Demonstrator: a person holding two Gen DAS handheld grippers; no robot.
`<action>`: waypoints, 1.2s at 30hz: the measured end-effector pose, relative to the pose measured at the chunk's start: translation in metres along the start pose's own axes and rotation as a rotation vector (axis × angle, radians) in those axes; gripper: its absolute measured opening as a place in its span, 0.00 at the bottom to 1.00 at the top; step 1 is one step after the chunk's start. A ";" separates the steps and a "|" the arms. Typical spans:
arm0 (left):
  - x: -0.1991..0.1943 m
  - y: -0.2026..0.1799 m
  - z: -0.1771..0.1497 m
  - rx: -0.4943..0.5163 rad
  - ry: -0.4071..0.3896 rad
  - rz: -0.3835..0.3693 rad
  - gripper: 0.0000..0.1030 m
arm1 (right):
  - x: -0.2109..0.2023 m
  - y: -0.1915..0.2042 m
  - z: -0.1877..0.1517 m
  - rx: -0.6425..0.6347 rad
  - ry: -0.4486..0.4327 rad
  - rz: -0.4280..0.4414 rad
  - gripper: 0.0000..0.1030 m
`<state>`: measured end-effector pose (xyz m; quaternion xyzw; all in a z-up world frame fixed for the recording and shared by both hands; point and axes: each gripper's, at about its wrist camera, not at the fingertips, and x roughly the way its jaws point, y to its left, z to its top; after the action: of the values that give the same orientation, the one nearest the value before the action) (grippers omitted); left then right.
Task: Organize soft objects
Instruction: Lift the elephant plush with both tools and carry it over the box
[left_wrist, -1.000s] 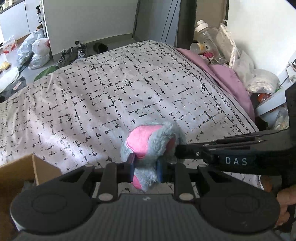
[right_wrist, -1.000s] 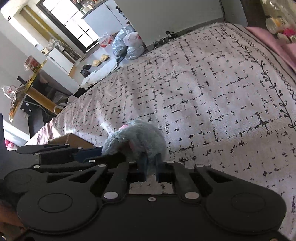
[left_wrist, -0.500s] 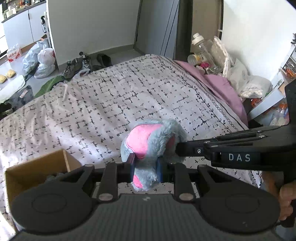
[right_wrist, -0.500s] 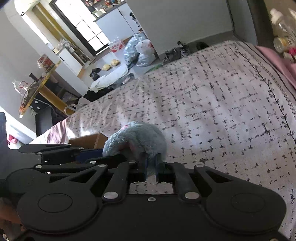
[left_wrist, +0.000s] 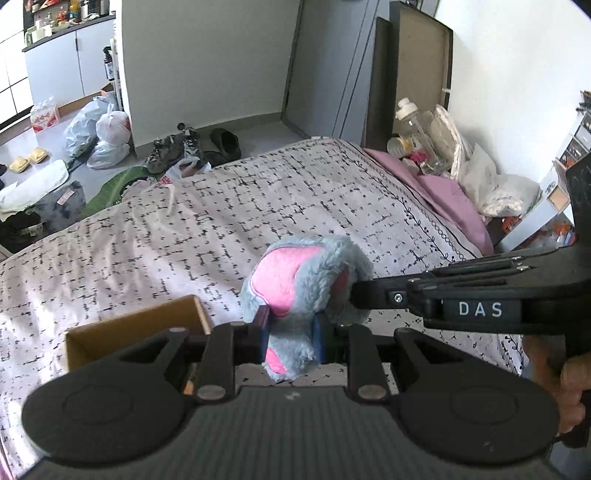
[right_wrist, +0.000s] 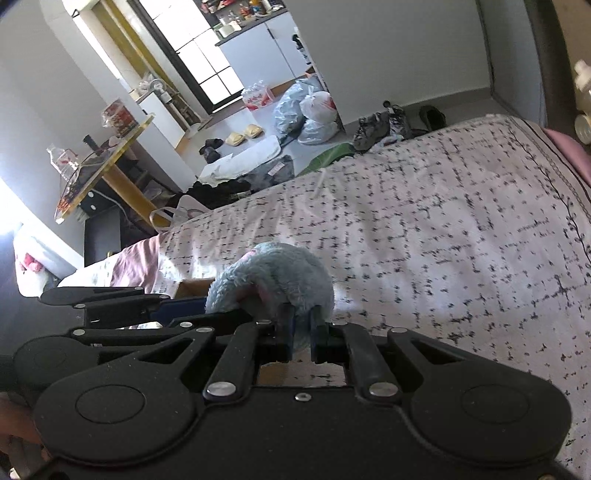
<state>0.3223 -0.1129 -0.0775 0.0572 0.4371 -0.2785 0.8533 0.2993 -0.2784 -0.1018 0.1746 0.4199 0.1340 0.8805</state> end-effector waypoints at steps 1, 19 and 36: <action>-0.003 0.004 -0.001 -0.004 -0.006 0.001 0.22 | 0.000 0.005 0.001 -0.009 -0.005 0.003 0.08; -0.037 0.089 -0.034 -0.085 -0.053 0.046 0.22 | 0.045 0.090 -0.001 -0.132 0.032 0.037 0.08; -0.005 0.150 -0.063 -0.195 0.002 0.084 0.22 | 0.111 0.127 -0.017 -0.208 0.102 -0.012 0.08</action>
<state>0.3541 0.0364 -0.1338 -0.0076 0.4601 -0.1985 0.8654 0.3430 -0.1175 -0.1353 0.0727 0.4492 0.1802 0.8720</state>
